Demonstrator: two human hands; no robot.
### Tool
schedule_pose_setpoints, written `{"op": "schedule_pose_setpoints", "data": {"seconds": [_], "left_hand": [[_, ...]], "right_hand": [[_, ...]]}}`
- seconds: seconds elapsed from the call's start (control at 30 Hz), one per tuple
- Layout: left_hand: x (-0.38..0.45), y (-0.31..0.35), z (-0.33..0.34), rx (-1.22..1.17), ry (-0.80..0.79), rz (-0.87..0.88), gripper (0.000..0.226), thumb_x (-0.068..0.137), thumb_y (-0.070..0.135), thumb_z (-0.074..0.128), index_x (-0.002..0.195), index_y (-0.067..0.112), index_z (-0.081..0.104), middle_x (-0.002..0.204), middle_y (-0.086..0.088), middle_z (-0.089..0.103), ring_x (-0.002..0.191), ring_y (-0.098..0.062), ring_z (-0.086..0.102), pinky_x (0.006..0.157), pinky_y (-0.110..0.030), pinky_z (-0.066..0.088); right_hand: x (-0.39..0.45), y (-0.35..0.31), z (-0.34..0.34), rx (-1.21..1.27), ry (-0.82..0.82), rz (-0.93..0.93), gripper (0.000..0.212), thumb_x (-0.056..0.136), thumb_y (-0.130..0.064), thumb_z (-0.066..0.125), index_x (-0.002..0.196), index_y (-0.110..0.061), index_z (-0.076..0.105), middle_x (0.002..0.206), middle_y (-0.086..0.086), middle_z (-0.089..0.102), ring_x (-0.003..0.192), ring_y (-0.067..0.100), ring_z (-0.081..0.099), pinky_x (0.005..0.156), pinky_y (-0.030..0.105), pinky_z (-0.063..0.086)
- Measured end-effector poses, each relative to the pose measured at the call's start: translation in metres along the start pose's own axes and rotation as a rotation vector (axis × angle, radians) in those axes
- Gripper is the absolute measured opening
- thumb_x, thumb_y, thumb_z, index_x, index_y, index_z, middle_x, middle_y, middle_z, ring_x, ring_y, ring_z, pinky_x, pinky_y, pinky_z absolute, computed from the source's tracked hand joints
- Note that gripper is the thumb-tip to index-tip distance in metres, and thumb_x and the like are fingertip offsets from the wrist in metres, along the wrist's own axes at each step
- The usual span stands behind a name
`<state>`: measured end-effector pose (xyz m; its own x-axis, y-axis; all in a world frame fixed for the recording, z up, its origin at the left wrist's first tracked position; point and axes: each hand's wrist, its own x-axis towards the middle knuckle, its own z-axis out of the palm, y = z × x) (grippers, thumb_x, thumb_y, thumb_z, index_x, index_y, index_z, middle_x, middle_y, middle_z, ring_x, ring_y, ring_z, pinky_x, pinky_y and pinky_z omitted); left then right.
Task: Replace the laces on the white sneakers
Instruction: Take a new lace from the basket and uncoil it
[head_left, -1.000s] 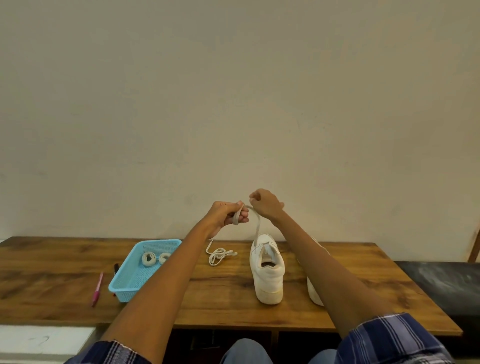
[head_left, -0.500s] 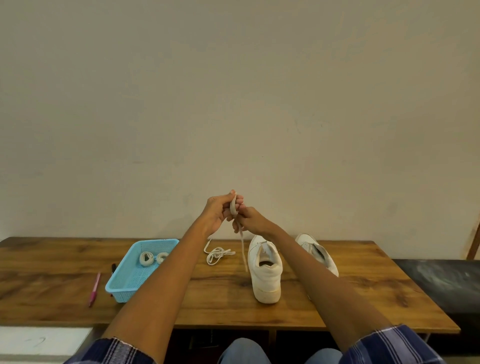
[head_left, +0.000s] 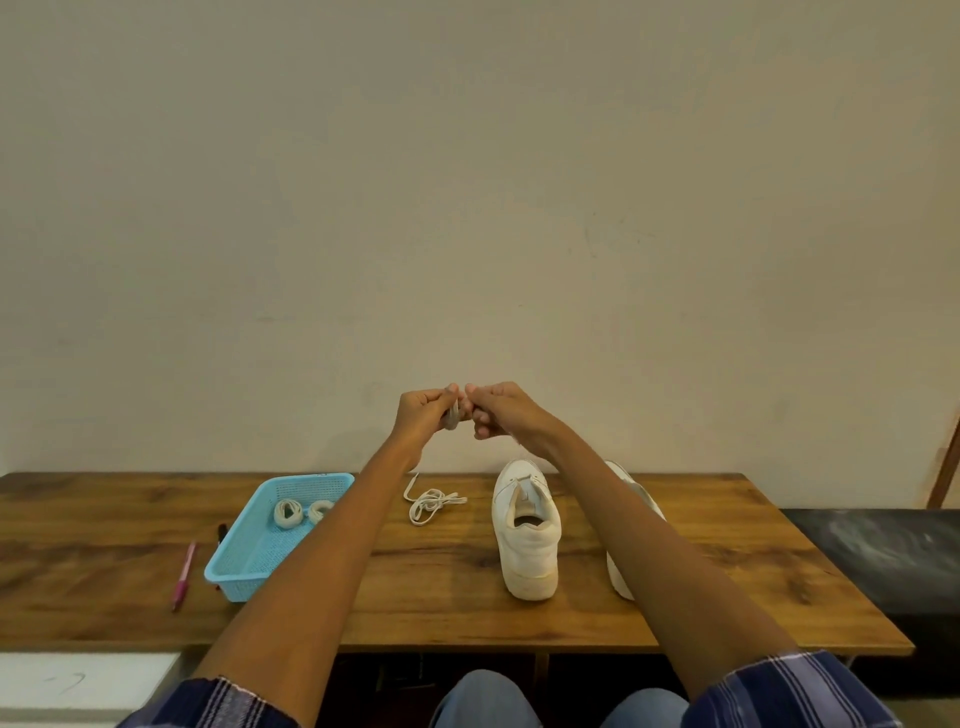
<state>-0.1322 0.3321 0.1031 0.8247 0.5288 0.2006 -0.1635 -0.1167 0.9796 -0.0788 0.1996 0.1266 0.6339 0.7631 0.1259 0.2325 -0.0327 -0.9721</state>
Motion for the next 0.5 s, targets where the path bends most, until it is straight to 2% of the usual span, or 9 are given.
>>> {"op": "schedule_pose_setpoints", "data": {"seconds": [0.07,0.17,0.3,0.4,0.5], "left_hand": [[-0.002,-0.003,0.002,0.021,-0.078,-0.011,0.025,0.095,0.02,0.054,0.082,0.005,0.07,0.076,-0.011,0.068,0.079,-0.023,0.068,0.088,-0.035,0.053],[-0.007,-0.011,0.007,0.073,-0.176,-0.04,0.028,0.097,0.015,0.049,0.083,0.002,0.069,0.076,-0.01,0.071,0.073,-0.022,0.07,0.088,-0.038,0.054],[-0.013,-0.015,0.012,-0.006,-0.212,-0.108,0.033,0.1,0.017,0.043,0.096,-0.007,0.065,0.084,-0.015,0.069,0.074,-0.021,0.069,0.082,-0.028,0.055],[-0.015,-0.013,0.016,0.12,-0.279,-0.095,0.03,0.098,0.015,0.046,0.096,-0.008,0.065,0.085,-0.017,0.068,0.077,-0.026,0.067,0.088,-0.035,0.054],[-0.016,-0.013,0.017,0.217,-0.318,-0.076,0.028,0.098,0.011,0.047,0.099,-0.01,0.065,0.081,-0.014,0.068,0.071,-0.021,0.068,0.087,-0.035,0.054]], "right_hand": [[0.0,-0.005,-0.002,-0.017,0.044,0.011,0.037,0.101,-0.026,0.043,0.07,-0.011,0.059,0.054,-0.001,0.045,0.047,0.011,0.045,0.057,0.021,0.048],[0.001,-0.009,-0.007,0.008,0.134,0.033,0.036,0.1,-0.027,0.044,0.071,-0.012,0.059,0.053,-0.003,0.048,0.045,0.01,0.045,0.055,0.021,0.048],[0.002,-0.011,-0.013,0.023,0.223,0.051,0.033,0.099,-0.028,0.047,0.074,-0.011,0.06,0.057,-0.003,0.048,0.048,0.012,0.044,0.055,0.021,0.047],[0.002,-0.008,-0.013,0.024,0.232,0.063,0.033,0.099,-0.027,0.047,0.075,-0.01,0.062,0.056,-0.003,0.049,0.049,0.012,0.044,0.055,0.022,0.046],[0.004,-0.006,-0.013,0.057,0.267,0.065,0.032,0.099,-0.026,0.048,0.076,-0.008,0.064,0.058,-0.001,0.048,0.048,0.012,0.043,0.055,0.023,0.044]]}}
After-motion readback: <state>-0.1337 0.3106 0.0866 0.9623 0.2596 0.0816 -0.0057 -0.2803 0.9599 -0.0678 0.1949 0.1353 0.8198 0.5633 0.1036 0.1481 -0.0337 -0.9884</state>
